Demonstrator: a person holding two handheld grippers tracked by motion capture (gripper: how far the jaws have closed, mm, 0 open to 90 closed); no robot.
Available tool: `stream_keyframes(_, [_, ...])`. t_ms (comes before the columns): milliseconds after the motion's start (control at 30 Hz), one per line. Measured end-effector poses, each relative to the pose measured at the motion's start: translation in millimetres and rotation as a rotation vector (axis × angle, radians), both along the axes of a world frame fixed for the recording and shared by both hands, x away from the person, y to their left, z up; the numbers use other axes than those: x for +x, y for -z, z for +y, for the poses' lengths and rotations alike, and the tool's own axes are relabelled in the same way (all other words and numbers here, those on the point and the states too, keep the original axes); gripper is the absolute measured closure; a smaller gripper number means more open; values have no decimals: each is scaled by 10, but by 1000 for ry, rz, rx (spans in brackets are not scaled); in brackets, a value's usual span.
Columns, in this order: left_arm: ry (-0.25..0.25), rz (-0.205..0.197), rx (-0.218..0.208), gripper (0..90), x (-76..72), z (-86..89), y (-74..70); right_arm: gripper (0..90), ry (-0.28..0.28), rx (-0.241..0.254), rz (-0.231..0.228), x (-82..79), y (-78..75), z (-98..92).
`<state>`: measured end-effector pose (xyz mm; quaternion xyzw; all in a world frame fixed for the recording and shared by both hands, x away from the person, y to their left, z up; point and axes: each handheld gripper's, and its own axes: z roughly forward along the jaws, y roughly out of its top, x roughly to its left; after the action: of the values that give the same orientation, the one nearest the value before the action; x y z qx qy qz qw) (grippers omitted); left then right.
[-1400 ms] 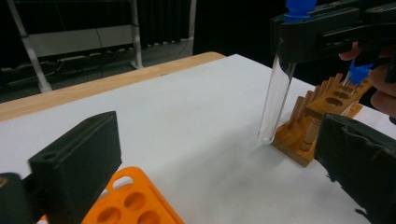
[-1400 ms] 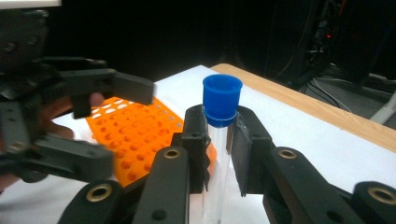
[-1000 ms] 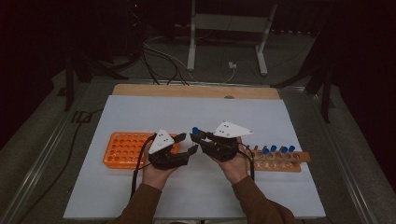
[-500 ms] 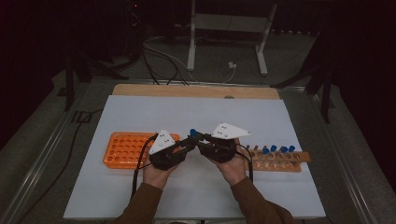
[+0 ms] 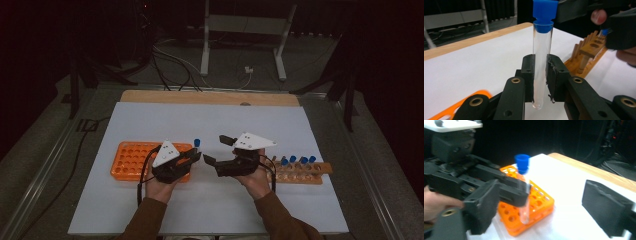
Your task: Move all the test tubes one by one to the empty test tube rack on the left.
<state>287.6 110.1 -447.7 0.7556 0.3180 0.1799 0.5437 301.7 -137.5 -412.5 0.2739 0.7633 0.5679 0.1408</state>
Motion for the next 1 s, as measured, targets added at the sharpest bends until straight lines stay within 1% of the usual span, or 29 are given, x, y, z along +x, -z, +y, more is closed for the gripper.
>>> stream_keyframes(33, [-5, 3, 0, 777, -4, 24, 8, 117, 8, -1, 3, 1, 5, -18])
stream_keyframes(100, [-14, 3, 5, 777, -11, 69, 22, 44, 23, -13, 5, 4, 19, -45])
stream_keyframes(133, [-17, 5, 5, 777, -15, 90, 28, 25, 23, -21, 12, 5, 28, -57])
stream_keyframes(200, [-24, 7, 9, 777, -22, 131, 39, 15, 20, -24, 25, 7, 47, -89])
stream_keyframes(300, [-35, 14, 10, 777, -36, 190, 63, 4, 41, -41, 33, 3, 78, -132])
stream_keyframes(500, [-47, 29, 17, 777, -58, 276, 116, 0, 41, -50, 39, -32, 117, -241])
stream_keyframes(667, [-52, 45, 19, 777, -75, 303, 172, 0, 52, -46, 42, -58, 142, -307])
stream_keyframes(733, [-56, 58, 13, 777, -83, 309, 204, 0, 52, -39, 43, -70, 155, -323])
stream_keyframes(800, [-57, 66, 19, 777, -88, 313, 231, 0, 51, -30, 46, -82, 168, -330])
stream_keyframes(867, [-59, 71, 24, 777, -91, 323, 250, 0, 48, -42, 42, -86, 174, -326])
stream_keyframes(1000, [-52, 92, 46, 775, -107, 336, 282, 0, 48, -39, 45, -95, 190, -335])
